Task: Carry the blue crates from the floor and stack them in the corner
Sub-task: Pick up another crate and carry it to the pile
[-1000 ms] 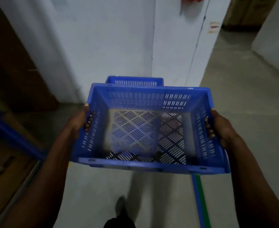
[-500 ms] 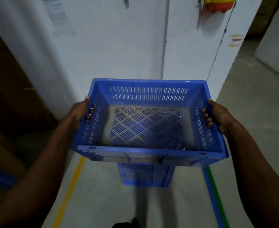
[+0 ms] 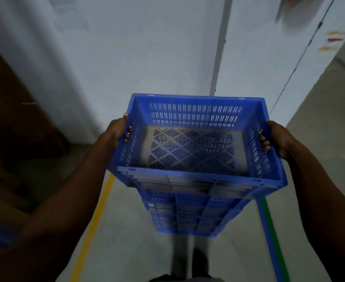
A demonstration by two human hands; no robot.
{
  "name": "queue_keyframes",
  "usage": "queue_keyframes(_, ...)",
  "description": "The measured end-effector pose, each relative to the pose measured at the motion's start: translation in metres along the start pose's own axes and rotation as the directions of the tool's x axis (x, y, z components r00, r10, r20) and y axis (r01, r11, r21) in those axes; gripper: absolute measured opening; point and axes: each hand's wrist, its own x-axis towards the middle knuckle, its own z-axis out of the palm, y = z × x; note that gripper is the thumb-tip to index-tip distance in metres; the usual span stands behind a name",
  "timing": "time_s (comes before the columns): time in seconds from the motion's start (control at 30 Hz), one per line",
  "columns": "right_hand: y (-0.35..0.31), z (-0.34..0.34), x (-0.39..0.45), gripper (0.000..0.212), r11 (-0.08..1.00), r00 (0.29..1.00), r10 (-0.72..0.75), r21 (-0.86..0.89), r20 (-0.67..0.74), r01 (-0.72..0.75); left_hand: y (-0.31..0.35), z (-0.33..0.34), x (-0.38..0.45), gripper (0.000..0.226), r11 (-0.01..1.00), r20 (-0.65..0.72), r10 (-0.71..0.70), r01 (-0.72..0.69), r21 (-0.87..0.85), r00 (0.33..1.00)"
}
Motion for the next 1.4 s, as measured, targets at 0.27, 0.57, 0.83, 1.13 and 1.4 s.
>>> queue_keyframes(0.27,0.002,0.005,0.049,0.043,0.999,0.999,0.034,-0.034,-0.014,-0.035,-0.006,0.019,0.053,0.048,0.999,-0.025,-0.029,0.030,0.031,0.999)
queue_keyframes(0.57,0.001,-0.010,0.061,0.047,0.994,0.993,0.107,-0.015,0.044,-0.107,0.001,0.037,0.055,0.048,0.995,0.047,-0.091,0.089,0.054,0.995)
queue_keyframes(0.83,0.006,-0.007,0.053,0.047,0.997,0.998,0.067,-0.031,0.008,-0.067,-0.018,0.032,0.053,0.051,0.998,0.045,-0.057,0.057,-0.007,0.997)
queue_keyframes(1.13,0.009,-0.006,0.055,0.050,0.998,0.997,0.060,-0.009,-0.050,-0.060,-0.021,0.035,0.053,0.052,0.995,-0.020,0.013,-0.011,0.100,1.000)
queue_keyframes(1.4,0.009,-0.005,0.057,0.052,0.998,0.994,0.048,-0.029,-0.100,-0.051,-0.019,0.036,0.050,0.052,0.984,-0.059,0.043,-0.032,0.174,0.997)
